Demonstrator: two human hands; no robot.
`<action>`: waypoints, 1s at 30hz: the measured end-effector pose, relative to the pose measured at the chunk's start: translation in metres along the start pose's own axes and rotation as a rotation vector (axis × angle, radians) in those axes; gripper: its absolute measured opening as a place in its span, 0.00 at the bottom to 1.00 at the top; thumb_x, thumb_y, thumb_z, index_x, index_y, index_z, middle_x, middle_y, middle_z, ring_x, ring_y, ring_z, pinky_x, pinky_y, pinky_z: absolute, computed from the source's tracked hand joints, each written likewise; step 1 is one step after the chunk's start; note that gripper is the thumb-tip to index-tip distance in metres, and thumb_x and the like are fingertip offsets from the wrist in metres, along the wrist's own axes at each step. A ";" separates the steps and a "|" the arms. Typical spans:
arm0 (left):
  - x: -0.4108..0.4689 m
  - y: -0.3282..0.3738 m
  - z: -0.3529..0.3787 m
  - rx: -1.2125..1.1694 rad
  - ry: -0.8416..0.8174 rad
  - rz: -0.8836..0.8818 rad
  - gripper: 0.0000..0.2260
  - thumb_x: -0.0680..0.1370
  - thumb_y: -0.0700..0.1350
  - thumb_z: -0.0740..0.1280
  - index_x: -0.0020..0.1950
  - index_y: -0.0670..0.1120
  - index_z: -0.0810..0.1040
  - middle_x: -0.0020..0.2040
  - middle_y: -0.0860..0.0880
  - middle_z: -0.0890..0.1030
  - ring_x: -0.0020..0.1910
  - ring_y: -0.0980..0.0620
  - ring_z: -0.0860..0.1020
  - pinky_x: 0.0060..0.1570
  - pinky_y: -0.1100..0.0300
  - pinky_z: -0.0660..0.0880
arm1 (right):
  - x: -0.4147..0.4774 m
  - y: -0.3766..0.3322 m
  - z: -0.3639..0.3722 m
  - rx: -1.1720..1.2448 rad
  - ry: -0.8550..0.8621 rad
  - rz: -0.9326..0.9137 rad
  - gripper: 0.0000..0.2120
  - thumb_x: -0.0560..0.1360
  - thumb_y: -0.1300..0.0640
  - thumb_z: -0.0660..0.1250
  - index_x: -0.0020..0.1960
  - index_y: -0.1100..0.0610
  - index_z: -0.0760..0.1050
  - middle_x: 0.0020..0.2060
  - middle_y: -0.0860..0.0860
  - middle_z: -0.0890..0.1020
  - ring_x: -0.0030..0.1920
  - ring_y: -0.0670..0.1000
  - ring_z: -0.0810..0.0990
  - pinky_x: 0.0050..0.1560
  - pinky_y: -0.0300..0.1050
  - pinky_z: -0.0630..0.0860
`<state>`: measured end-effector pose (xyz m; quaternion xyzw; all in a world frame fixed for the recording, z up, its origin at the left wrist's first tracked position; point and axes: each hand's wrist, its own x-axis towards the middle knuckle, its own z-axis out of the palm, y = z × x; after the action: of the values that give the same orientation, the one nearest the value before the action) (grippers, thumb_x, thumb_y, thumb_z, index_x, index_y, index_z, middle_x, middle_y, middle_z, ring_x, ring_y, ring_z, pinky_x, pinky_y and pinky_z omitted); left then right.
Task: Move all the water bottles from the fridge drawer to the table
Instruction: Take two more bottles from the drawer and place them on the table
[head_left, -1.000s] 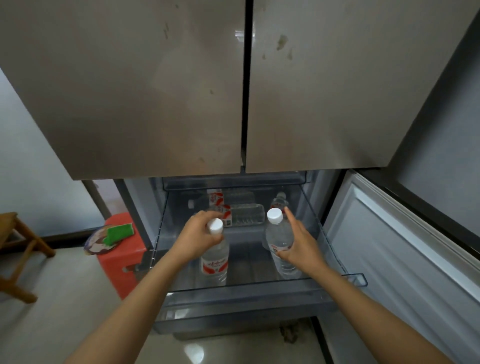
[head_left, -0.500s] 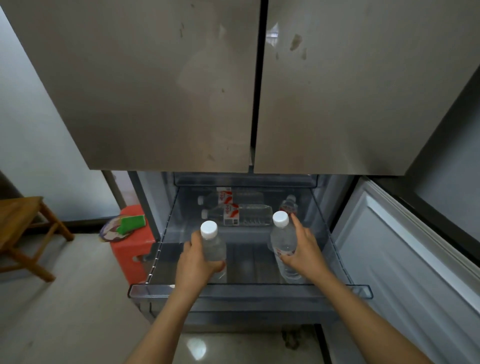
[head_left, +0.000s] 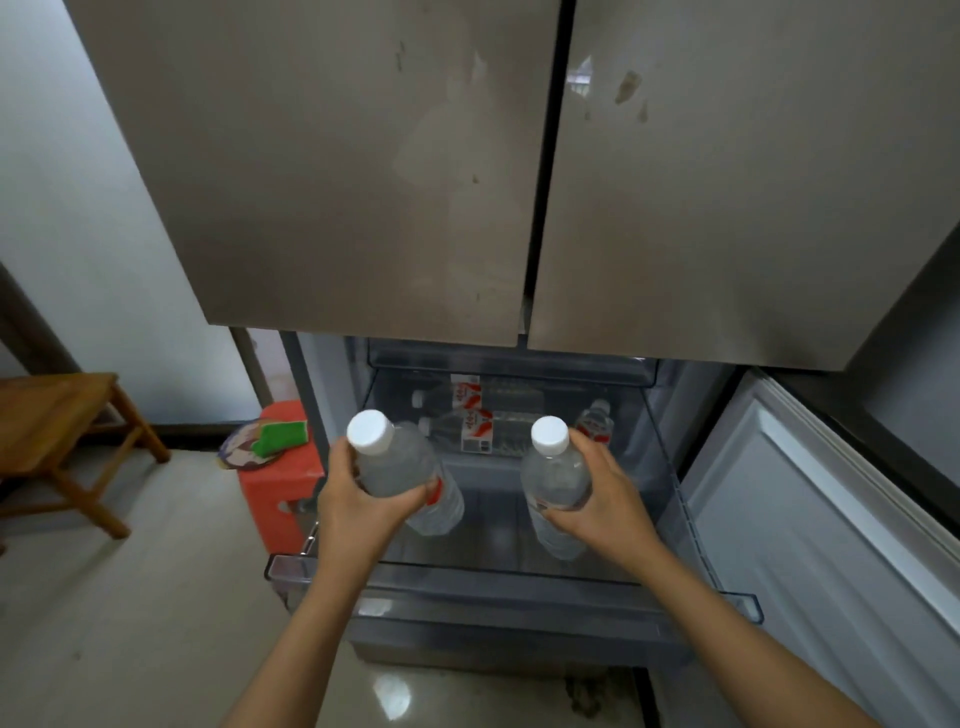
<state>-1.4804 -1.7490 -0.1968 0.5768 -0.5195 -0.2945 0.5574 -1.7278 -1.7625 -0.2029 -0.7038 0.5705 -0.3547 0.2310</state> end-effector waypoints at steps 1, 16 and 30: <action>-0.002 0.011 -0.007 -0.023 0.019 0.044 0.34 0.59 0.43 0.79 0.54 0.65 0.66 0.51 0.65 0.72 0.51 0.62 0.74 0.43 0.72 0.69 | 0.002 -0.014 -0.003 0.025 -0.001 -0.038 0.40 0.63 0.55 0.77 0.62 0.32 0.56 0.56 0.36 0.67 0.60 0.41 0.68 0.56 0.35 0.66; -0.064 0.054 -0.188 0.195 0.898 0.140 0.32 0.60 0.42 0.78 0.60 0.53 0.68 0.57 0.51 0.75 0.55 0.56 0.75 0.47 0.67 0.72 | 0.072 -0.203 0.098 0.641 -0.427 -0.533 0.42 0.61 0.60 0.78 0.60 0.28 0.60 0.56 0.25 0.67 0.60 0.33 0.69 0.56 0.29 0.72; -0.259 0.021 -0.171 0.402 1.455 -0.271 0.32 0.61 0.37 0.78 0.56 0.59 0.67 0.48 0.58 0.72 0.47 0.57 0.72 0.43 0.65 0.69 | 0.000 -0.217 0.194 0.441 -1.027 -0.930 0.40 0.63 0.53 0.77 0.63 0.33 0.55 0.59 0.44 0.71 0.59 0.47 0.72 0.59 0.46 0.73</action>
<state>-1.4036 -1.4478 -0.2042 0.7743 0.0099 0.1934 0.6025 -1.4412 -1.7252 -0.1685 -0.8884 -0.0529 -0.1478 0.4313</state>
